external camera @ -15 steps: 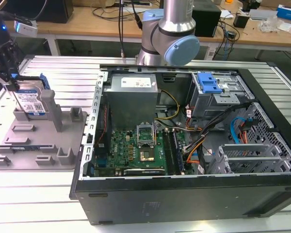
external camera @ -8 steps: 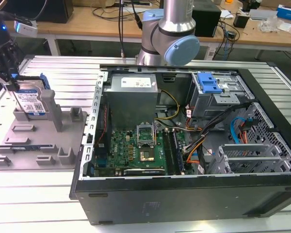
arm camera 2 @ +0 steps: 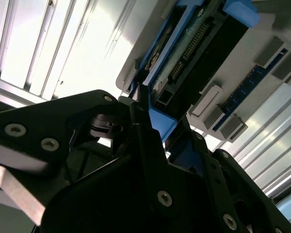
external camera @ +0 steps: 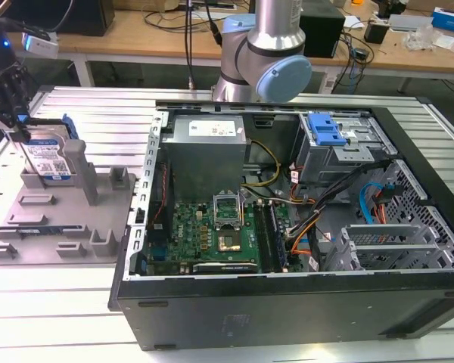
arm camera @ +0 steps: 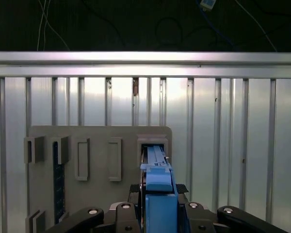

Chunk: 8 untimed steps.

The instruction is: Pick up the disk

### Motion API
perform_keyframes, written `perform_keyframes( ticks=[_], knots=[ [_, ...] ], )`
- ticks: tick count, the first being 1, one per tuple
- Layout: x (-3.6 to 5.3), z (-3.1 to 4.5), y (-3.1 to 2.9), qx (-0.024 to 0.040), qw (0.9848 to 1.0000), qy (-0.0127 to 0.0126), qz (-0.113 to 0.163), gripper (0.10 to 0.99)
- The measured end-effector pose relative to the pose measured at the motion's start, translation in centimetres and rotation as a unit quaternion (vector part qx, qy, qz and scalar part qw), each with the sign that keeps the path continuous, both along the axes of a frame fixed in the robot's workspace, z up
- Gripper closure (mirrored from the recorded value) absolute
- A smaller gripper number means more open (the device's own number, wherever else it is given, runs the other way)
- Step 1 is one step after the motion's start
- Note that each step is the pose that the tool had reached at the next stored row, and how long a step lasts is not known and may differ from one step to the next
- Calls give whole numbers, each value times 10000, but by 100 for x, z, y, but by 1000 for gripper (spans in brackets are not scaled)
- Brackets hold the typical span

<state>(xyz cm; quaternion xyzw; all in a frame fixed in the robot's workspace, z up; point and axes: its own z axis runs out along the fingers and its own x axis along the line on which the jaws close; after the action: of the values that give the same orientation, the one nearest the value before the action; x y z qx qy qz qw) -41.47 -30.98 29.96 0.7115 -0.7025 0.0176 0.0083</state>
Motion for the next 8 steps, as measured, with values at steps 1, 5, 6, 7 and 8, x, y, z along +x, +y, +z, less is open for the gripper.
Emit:
perform_keyframes(
  ticks=[1, 5, 6, 7, 8],
  knots=[
    [0, 1, -1, 1, 10000, 0, 0, 722],
    [-1, 40, -2, 8, 10000, 0, 0, 722],
    [-1, 53, -2, 9, 10000, 0, 0, 722],
    [-2, 76, -2, 13, 10000, 0, 0, 722],
    [-2, 130, -2, 18, 10000, -1, 0, 722]
  ],
)
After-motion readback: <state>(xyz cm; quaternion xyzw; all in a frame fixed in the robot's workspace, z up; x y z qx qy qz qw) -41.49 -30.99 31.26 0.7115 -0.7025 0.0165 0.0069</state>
